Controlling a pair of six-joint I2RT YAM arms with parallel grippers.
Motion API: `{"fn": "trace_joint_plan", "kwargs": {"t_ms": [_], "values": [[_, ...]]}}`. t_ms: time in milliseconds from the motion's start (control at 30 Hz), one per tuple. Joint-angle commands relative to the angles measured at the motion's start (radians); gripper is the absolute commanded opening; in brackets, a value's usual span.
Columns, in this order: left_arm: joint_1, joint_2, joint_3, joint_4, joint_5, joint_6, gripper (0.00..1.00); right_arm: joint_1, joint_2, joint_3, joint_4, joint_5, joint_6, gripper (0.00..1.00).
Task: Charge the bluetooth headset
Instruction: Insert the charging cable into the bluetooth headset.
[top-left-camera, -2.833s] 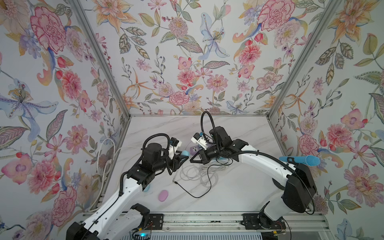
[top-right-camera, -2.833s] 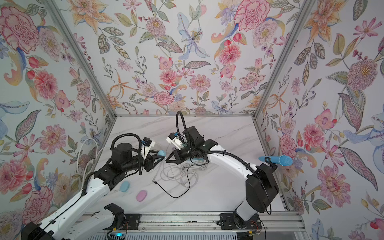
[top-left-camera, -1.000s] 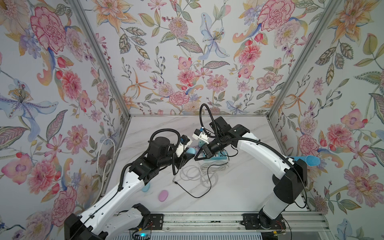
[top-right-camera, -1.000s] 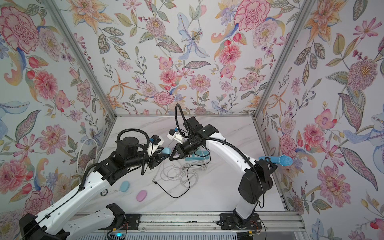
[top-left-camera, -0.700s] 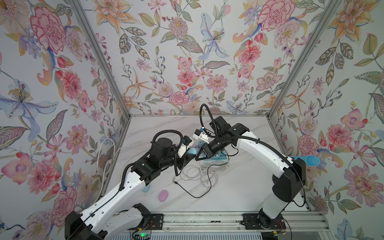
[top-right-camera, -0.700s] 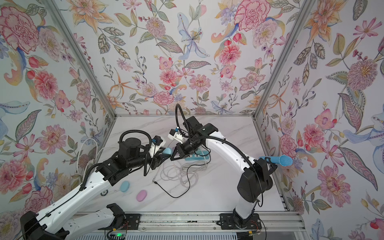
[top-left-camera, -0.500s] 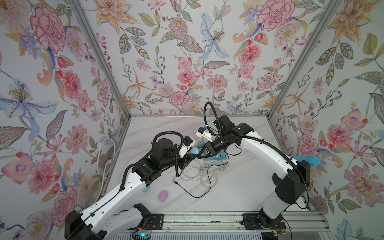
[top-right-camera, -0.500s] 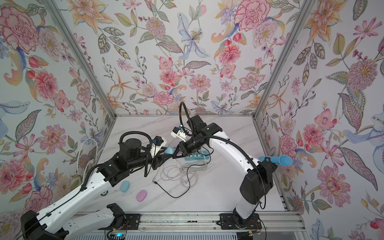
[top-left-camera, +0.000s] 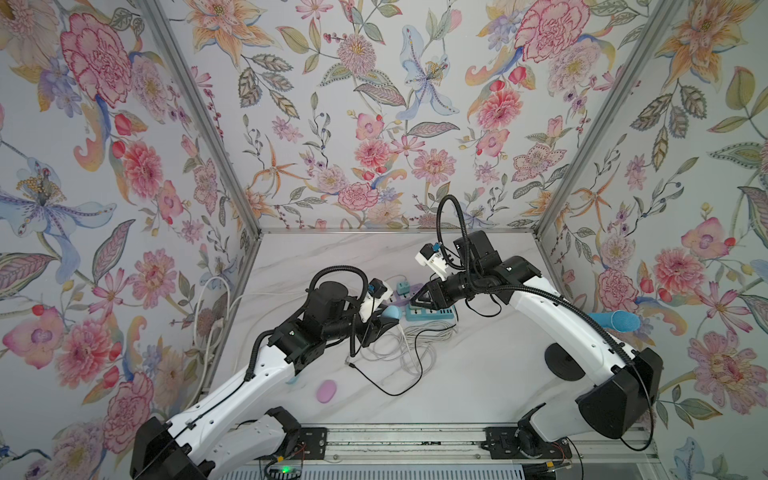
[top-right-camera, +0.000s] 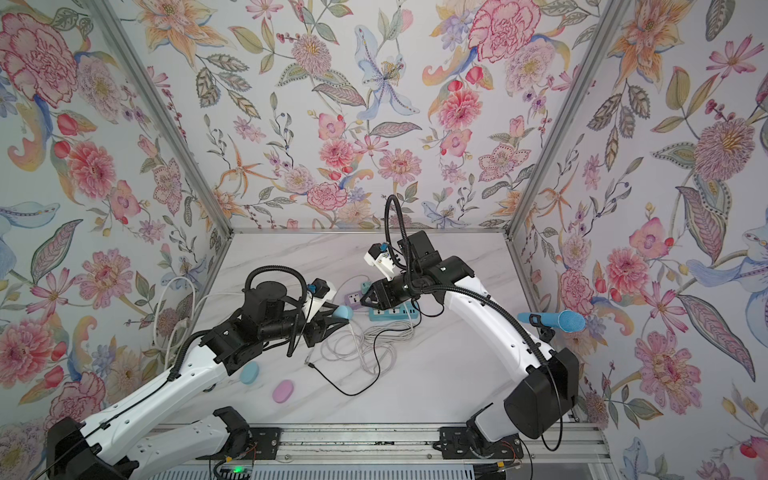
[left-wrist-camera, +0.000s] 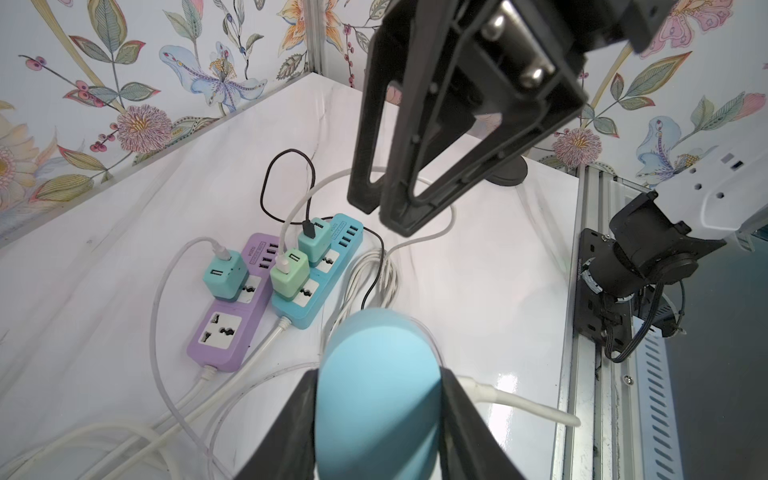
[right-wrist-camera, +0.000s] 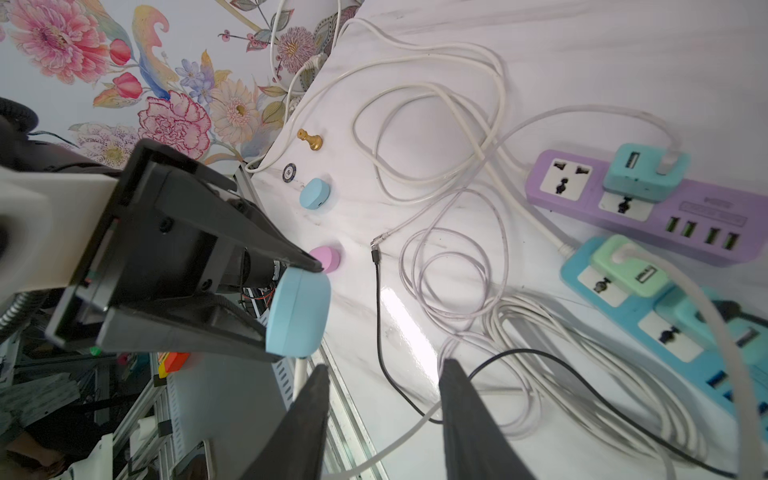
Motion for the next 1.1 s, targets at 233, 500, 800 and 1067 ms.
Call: {"fn": "trace_joint_plan", "kwargs": {"t_ms": [233, 500, 800, 1067], "values": [[0.028, 0.025, 0.018, 0.041, 0.045, -0.011, 0.00, 0.160, -0.211, -0.297, 0.315, 0.050, 0.177, 0.45], [0.031, 0.041, 0.020, 0.059, 0.074, -0.013, 0.00, 0.196, -0.175, -0.329, 0.383, 0.109, 0.198, 0.40], [0.032, 0.024, 0.014, 0.054, 0.067, -0.007, 0.00, 0.210, -0.157, -0.354, 0.403, 0.086, 0.222, 0.39], [0.041, 0.033, 0.030, 0.041, 0.071, 0.005, 0.00, 0.221, -0.172, -0.382, 0.408, 0.089, 0.245, 0.29]]}}
